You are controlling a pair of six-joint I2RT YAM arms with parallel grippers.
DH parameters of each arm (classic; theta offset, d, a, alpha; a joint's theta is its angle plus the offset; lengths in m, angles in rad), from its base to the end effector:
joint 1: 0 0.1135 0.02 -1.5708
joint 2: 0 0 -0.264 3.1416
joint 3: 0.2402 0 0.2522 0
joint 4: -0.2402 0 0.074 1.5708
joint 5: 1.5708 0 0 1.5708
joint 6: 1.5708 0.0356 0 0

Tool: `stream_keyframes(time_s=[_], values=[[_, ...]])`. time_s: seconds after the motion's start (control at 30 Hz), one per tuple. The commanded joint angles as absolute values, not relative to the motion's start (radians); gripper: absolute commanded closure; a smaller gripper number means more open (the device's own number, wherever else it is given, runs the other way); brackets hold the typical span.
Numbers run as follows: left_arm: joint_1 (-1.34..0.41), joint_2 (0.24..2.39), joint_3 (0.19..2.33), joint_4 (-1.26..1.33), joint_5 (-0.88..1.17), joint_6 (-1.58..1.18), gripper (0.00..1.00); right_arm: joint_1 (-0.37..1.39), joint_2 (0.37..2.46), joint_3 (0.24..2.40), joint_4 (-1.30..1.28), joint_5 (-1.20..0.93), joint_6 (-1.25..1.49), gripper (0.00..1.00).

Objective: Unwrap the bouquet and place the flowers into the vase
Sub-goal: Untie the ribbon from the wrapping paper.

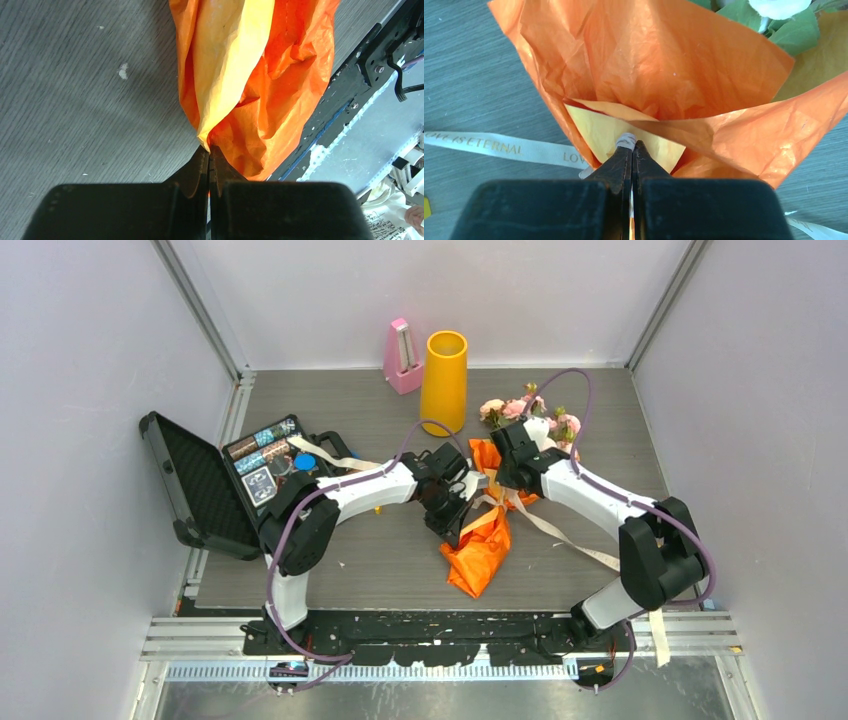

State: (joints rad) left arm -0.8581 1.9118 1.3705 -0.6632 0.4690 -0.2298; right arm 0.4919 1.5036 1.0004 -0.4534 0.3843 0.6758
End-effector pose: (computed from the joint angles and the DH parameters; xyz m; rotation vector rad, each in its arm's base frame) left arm 0.2409 -0.3033 0.1888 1.0331 2.7581 -0.8835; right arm 0.2773 0.1335 0.2239 0.3718 2.4021 0.0303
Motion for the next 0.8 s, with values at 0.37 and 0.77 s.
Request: stream_keyframes(time_s=[0.37,0.77], values=[[-0.891,1.933,1.395,-0.691,0.477,-0.217,1.00,0.448,1.627,1.099,-0.361,0.509,0.764,1.00],[-0.903,1.934,1.390,-0.690,0.479,-0.216,1.00,0.350,1.653,1.102,-0.314,0.433,0.774,1.00]])
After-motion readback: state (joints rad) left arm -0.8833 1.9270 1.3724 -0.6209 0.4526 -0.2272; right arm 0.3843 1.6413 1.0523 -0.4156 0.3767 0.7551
